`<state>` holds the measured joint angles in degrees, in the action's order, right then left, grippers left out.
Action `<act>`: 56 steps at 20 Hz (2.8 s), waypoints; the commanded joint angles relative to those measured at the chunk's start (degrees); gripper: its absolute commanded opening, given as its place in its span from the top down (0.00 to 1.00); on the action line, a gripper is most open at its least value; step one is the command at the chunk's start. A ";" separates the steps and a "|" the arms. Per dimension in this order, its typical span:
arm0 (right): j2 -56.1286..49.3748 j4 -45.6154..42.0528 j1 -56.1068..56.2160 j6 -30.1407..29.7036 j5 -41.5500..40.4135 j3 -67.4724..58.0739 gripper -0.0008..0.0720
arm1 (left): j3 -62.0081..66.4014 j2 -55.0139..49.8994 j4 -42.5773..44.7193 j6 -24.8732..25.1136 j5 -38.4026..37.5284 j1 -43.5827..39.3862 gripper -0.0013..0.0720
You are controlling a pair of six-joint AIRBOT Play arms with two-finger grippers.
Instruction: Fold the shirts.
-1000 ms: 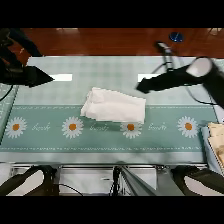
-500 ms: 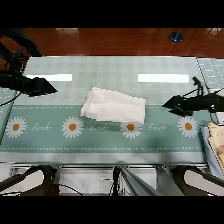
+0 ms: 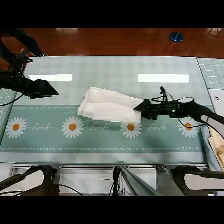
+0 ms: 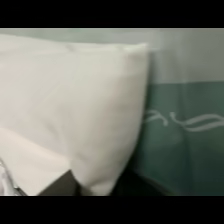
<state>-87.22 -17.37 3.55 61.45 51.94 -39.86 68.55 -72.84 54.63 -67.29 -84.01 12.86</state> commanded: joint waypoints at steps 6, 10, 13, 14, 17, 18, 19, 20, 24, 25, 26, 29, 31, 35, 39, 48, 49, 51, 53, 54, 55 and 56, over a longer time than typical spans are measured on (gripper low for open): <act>13.20 14.56 -6.84 -6.01 18.78 -4.70 0.96 | 0.00 -0.02 0.02 0.00 -1.05 -0.02 0.25; 30.97 -3.93 -22.58 12.55 20.41 -14.60 0.96 | 0.00 -0.02 -0.42 -0.04 -1.97 -0.04 0.26; 37.59 -21.44 -38.38 22.53 32.83 -25.46 0.96 | 0.00 0.00 -0.63 -0.02 -2.86 -0.04 0.26; 38.18 -25.68 -43.71 22.58 38.73 -28.44 0.96 | 0.00 0.00 -0.63 0.02 -2.86 -0.04 0.26; 38.25 -34.10 -58.34 22.71 47.91 -33.62 0.96 | 0.00 0.00 -0.63 0.94 -2.84 -0.04 0.26; 38.12 -35.43 -62.31 22.69 48.76 -34.25 0.96 | 0.00 0.00 -0.63 1.27 -2.86 -0.02 0.26; 37.99 -37.88 -65.90 22.51 50.21 -34.42 0.96 | 0.00 -0.02 -0.63 1.27 -2.82 -0.02 0.26; 37.66 -42.49 -69.24 22.29 52.19 -34.40 0.96 | 0.00 -0.02 -0.63 1.27 -2.82 -0.04 0.26; 36.92 -59.76 -75.03 22.82 54.31 -34.40 0.96 | 0.00 -0.02 -0.63 1.29 -2.80 -0.02 0.26; 36.92 -65.44 -75.97 23.32 54.18 -34.40 0.96 | 0.00 -0.02 -0.61 1.29 -2.82 -0.02 0.26; 36.92 -69.85 -77.05 23.52 53.72 -34.40 0.96 | 0.00 -0.02 -0.63 1.27 -2.82 -0.04 0.26; 36.61 -77.07 -79.08 23.65 53.16 -34.27 0.96 | 0.00 -0.02 -0.61 1.29 -2.51 -0.02 0.26; 35.89 -80.24 -79.08 23.69 53.16 -34.16 0.96 | 0.00 -0.02 -0.63 2.16 -2.43 -0.04 0.26; 35.12 -90.31 -79.08 24.11 54.03 -31.82 0.96 | 0.00 -0.02 -0.61 2.14 -2.58 -0.02 0.26; 35.19 -97.48 -79.08 24.06 54.66 -19.23 0.96 | 0.00 -0.02 -0.61 2.12 -2.58 0.04 0.26; 35.17 -118.66 -79.08 22.77 28.22 -1.16 0.41 | 0.00 -0.02 -0.59 2.10 0.94 0.09 0.26; 35.04 -118.75 -79.06 24.39 22.73 -1.79 0.38 | 0.00 -0.04 -0.59 2.12 2.05 0.09 0.26; 34.27 -109.44 -78.29 26.32 10.86 -6.45 0.38 | 0.00 -0.07 -0.61 2.12 3.58 0.04 0.25; 32.65 -89.55 -74.47 25.14 -3.13 -14.56 0.38 | 0.00 -0.26 -0.63 2.14 4.57 -0.04 0.25; 30.93 -76.39 -71.41 22.10 -7.93 -18.95 0.38 | 0.02 -0.46 -0.61 2.16 6.67 -0.02 0.25; 28.33 -60.74 -66.99 16.96 -10.45 -23.69 0.38 | 0.04 -0.66 -0.76 2.10 10.54 -0.02 0.19; 25.24 -46.01 -61.40 10.86 -9.97 -28.15 0.38 | 0.07 -0.68 -2.40 2.10 14.14 -0.33 0.11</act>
<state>-56.69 -102.65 -67.44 82.83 54.94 -57.17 68.55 -73.25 53.87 -65.17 -77.69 12.80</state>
